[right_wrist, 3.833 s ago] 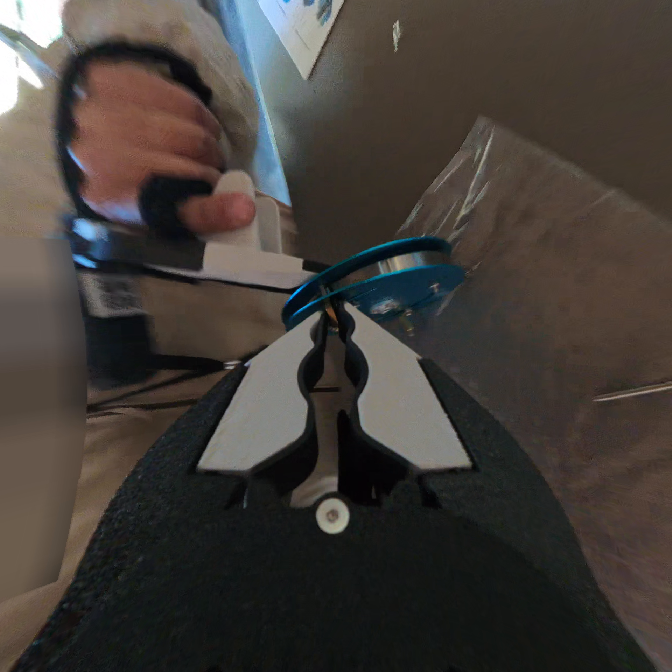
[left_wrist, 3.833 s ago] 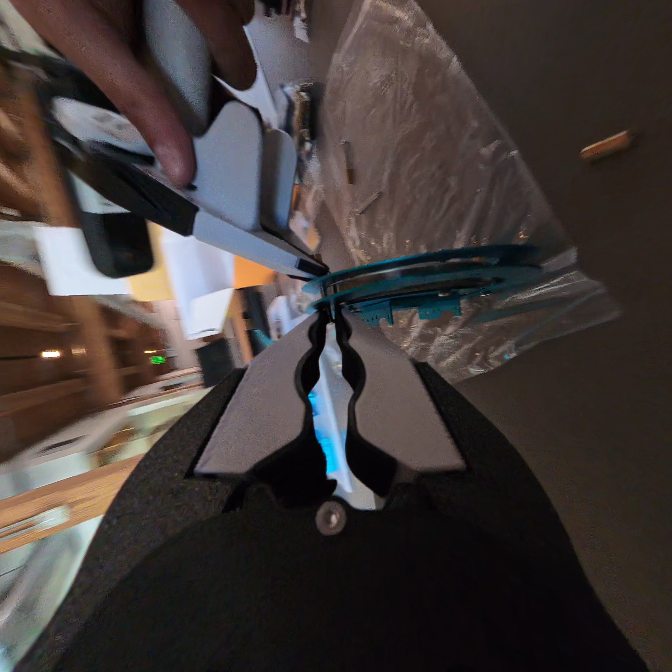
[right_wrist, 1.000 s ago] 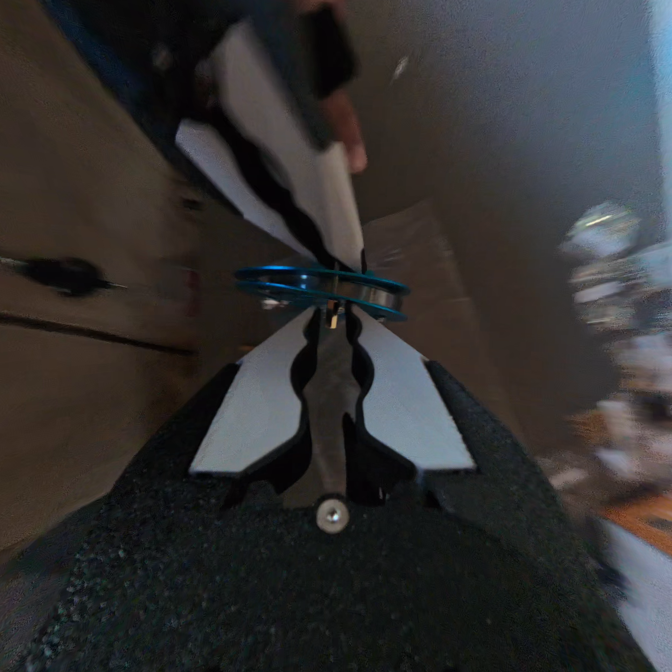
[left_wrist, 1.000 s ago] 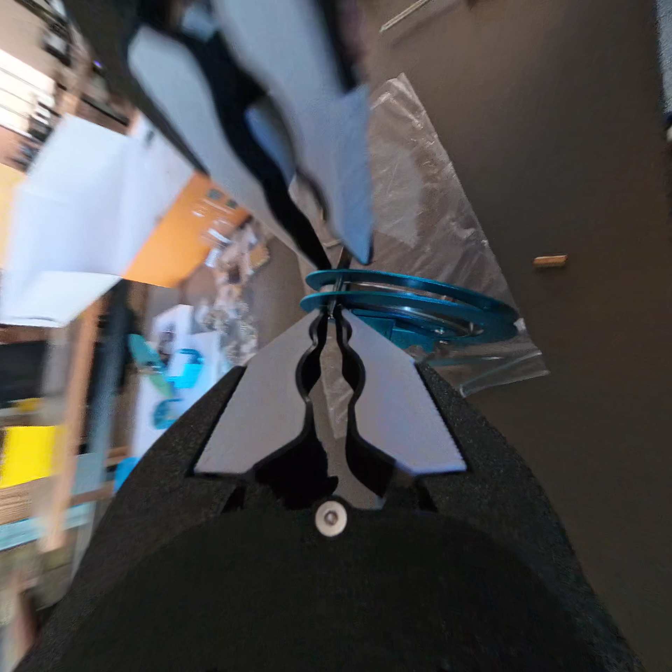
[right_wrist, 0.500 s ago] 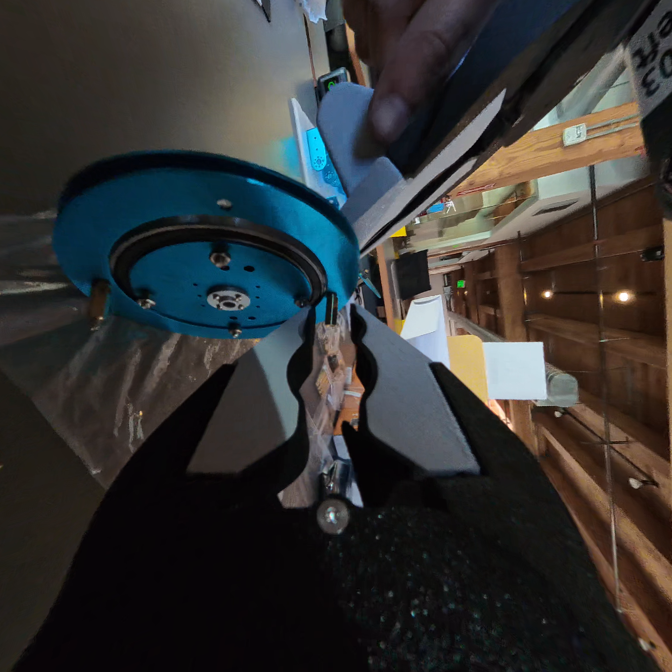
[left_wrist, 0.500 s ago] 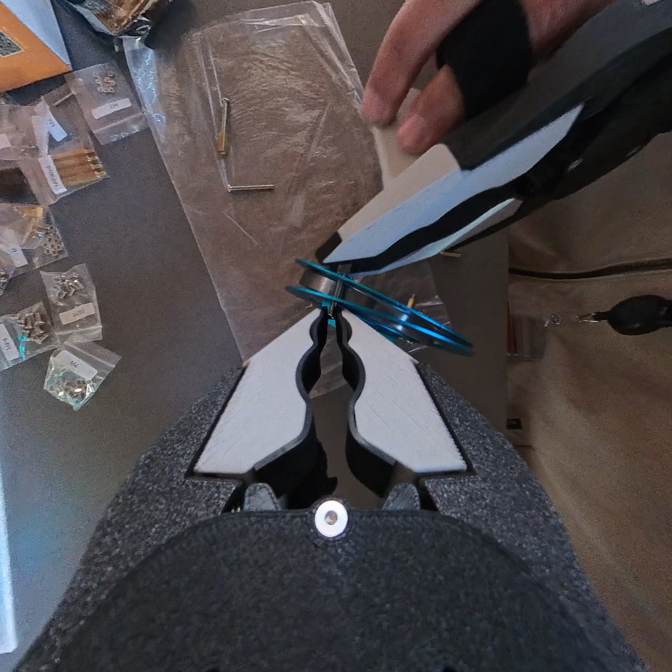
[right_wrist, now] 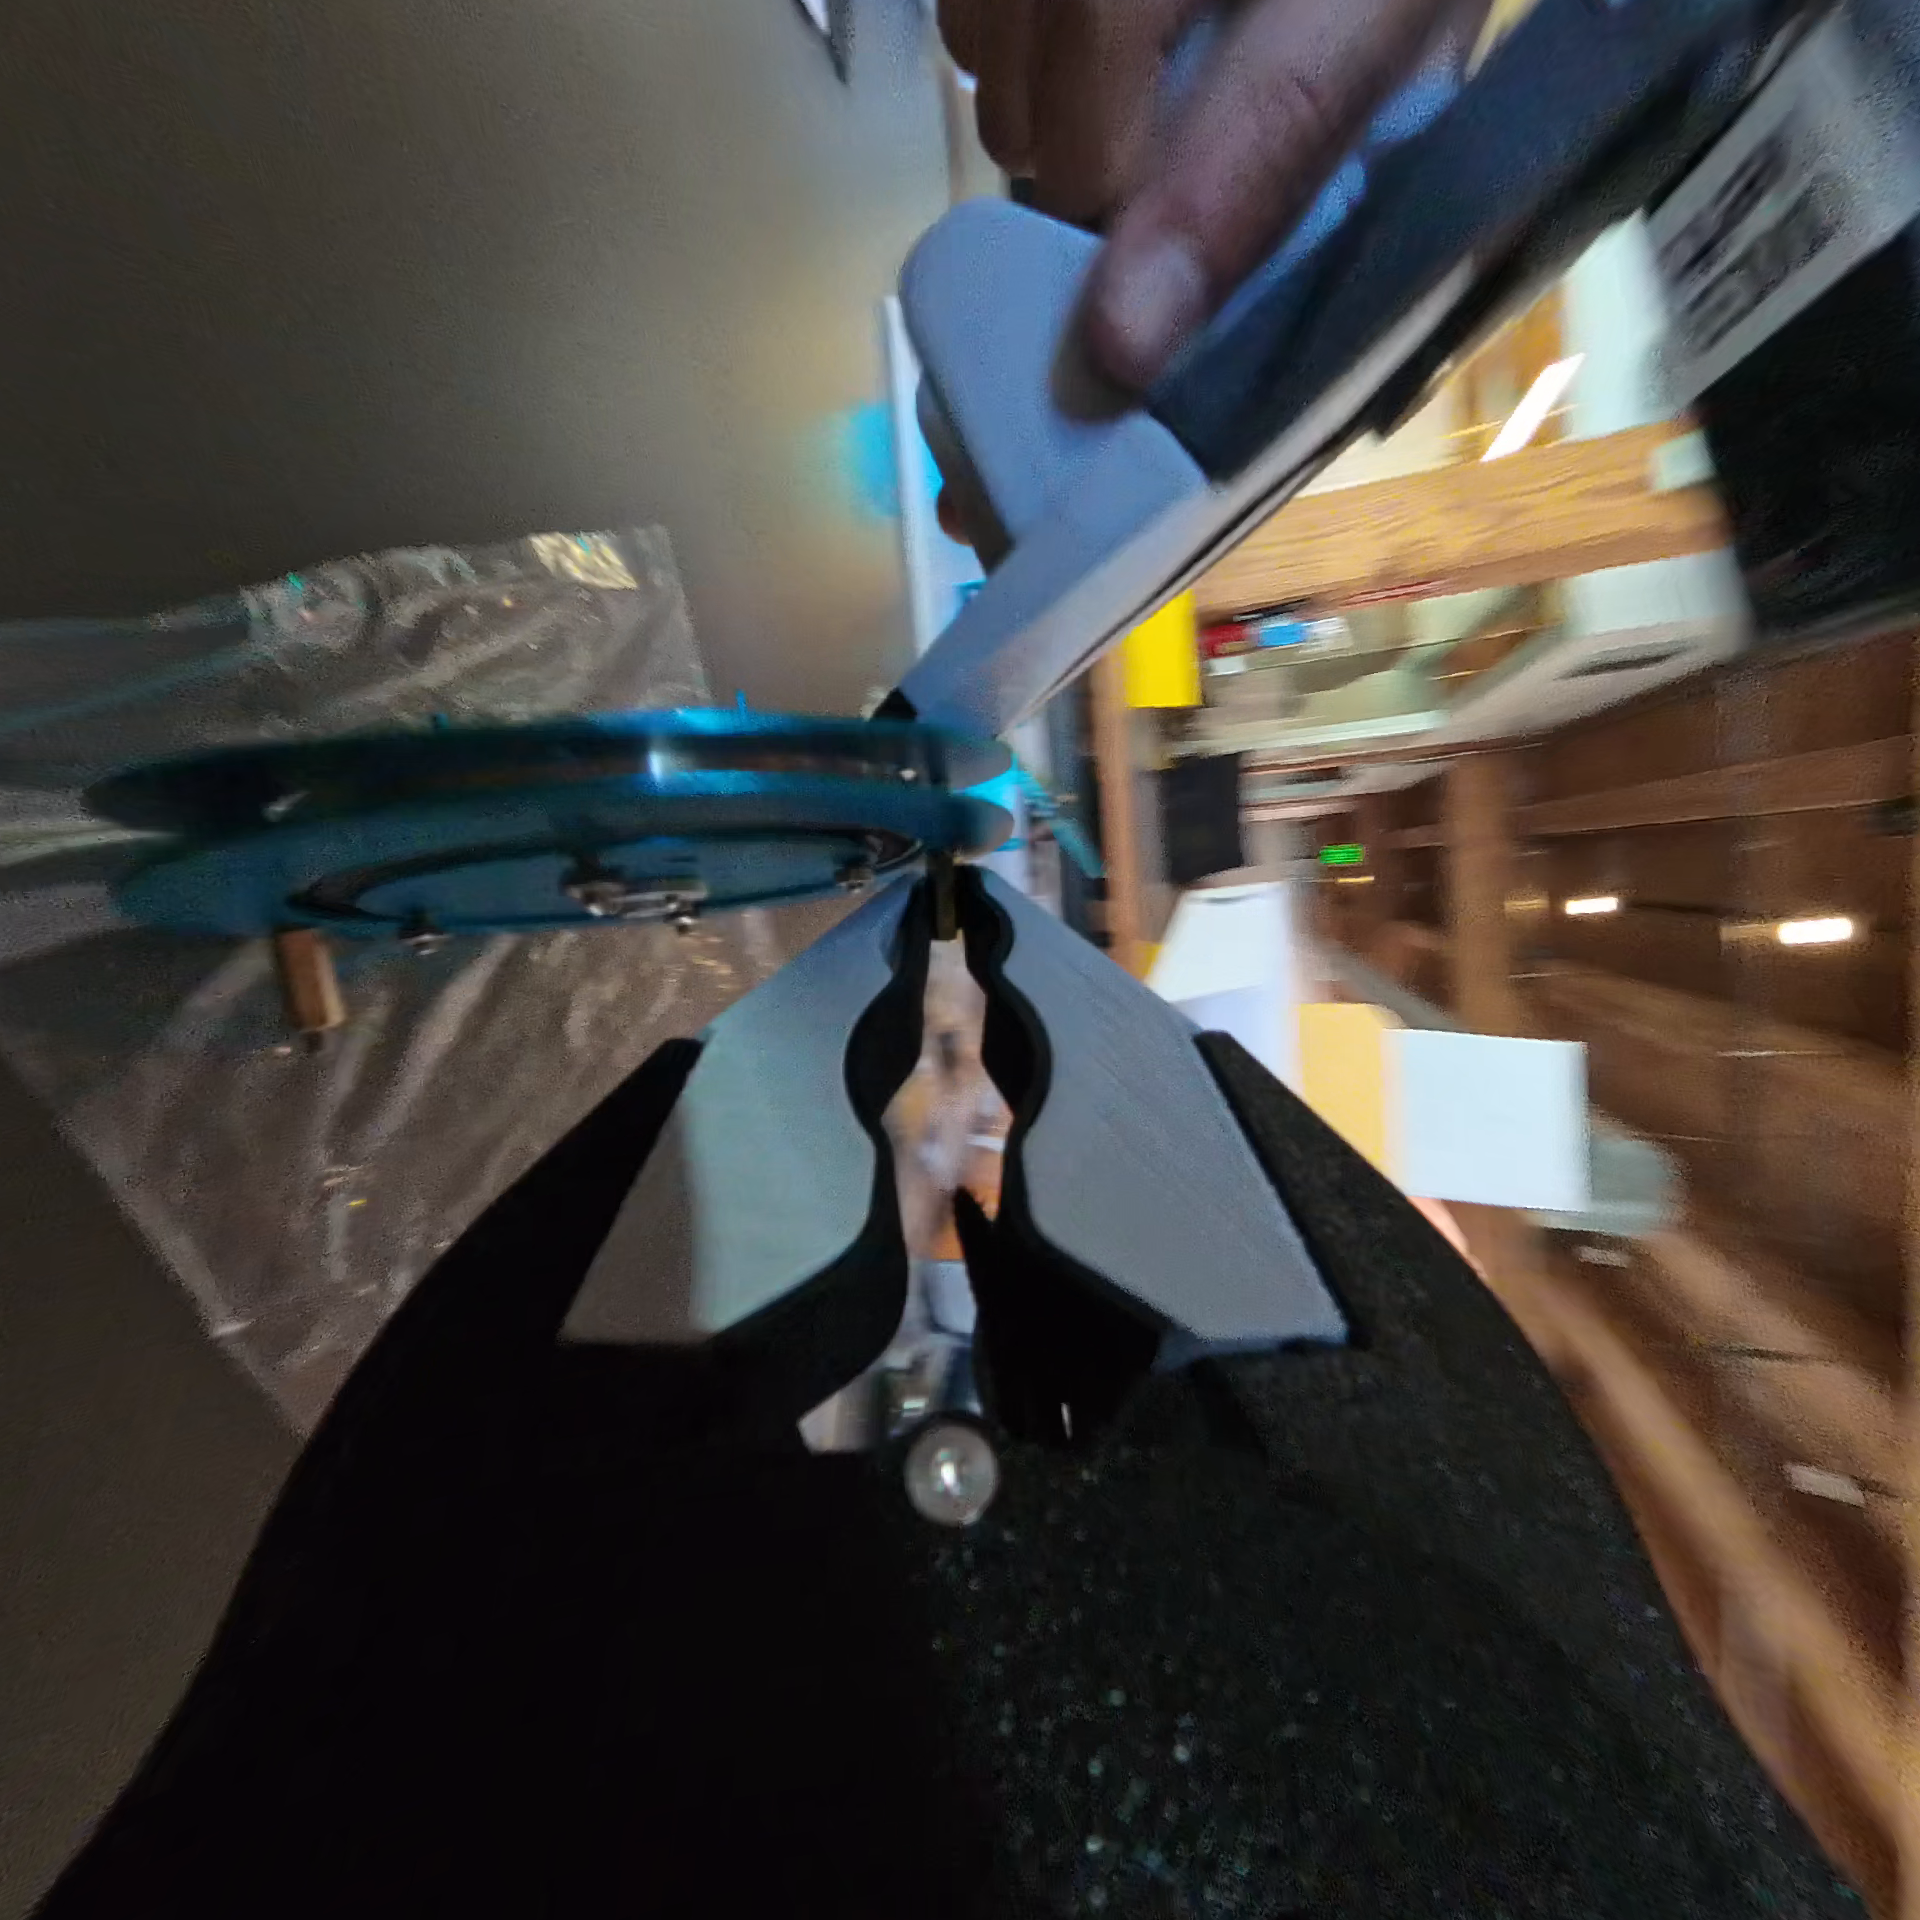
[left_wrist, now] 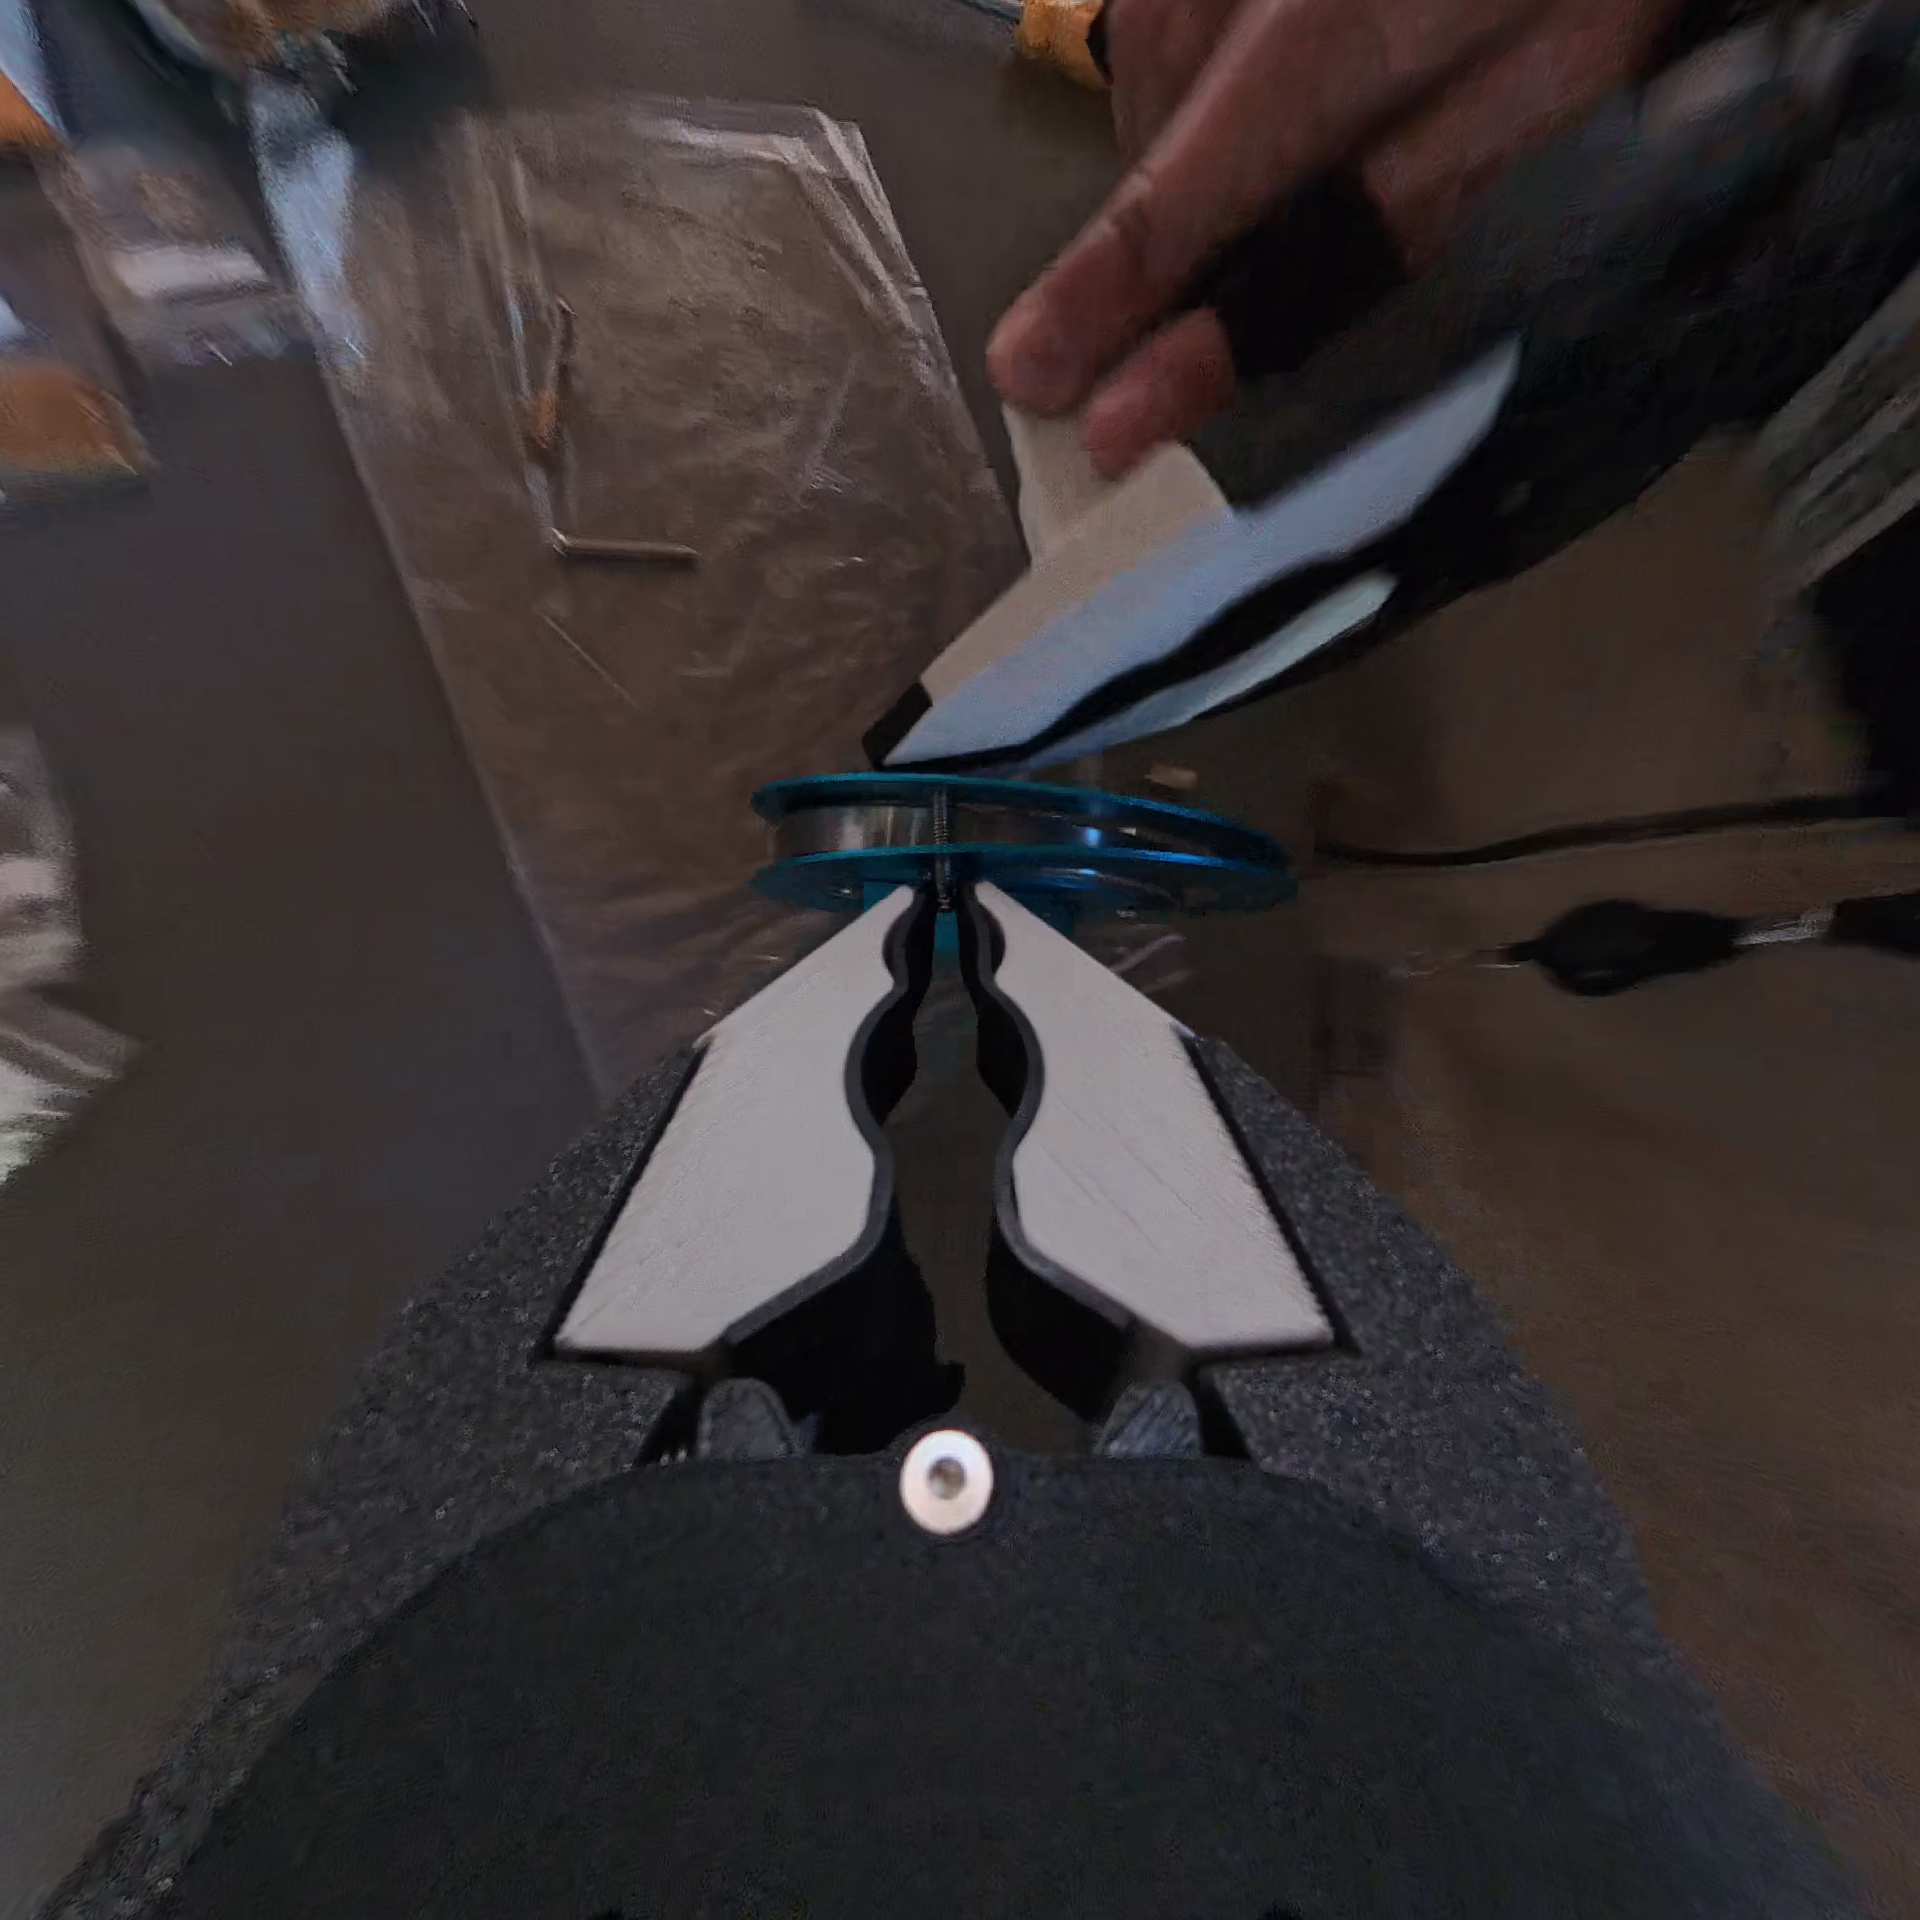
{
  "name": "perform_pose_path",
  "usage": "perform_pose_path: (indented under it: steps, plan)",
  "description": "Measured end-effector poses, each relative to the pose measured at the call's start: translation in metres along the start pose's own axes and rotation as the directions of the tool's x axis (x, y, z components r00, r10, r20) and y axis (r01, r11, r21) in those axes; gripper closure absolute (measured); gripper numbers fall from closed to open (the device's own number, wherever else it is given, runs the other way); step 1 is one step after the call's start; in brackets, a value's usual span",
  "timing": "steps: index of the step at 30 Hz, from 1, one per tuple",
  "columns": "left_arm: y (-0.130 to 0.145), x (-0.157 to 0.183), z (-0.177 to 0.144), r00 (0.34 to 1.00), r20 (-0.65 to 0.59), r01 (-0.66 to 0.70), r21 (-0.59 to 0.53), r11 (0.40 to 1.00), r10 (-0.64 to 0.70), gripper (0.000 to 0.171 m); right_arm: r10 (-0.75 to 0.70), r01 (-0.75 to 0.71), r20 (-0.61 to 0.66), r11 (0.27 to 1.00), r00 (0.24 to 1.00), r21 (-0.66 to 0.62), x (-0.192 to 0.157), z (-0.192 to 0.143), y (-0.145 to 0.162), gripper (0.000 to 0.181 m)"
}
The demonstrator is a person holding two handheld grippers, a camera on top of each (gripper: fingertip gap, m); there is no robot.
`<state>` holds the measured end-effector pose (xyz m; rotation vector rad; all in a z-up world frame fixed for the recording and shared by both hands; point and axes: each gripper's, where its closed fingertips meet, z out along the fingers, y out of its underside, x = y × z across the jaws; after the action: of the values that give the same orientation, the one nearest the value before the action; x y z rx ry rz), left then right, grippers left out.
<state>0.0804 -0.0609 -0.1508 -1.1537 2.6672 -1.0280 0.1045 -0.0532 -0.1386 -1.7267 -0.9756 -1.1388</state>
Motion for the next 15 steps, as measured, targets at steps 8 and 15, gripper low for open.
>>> perform_pose_path:
  steps: [8, 15]
  plan:
    - [-0.016, -0.004, -0.002, 0.633, 0.544, -0.518, -0.231, 0.824, 0.551, 0.17, 0.428, -0.406, 0.566, 0.897, 0.705, -0.173, -0.007, -0.013, 0.006, 0.177]
    - [-0.025, -0.014, -0.001, 0.164, 0.691, -0.598, -0.498, 0.628, 0.704, 0.17, 0.566, -0.361, 0.783, 0.808, 0.256, -0.466, -0.014, -0.027, 0.011, 0.177]
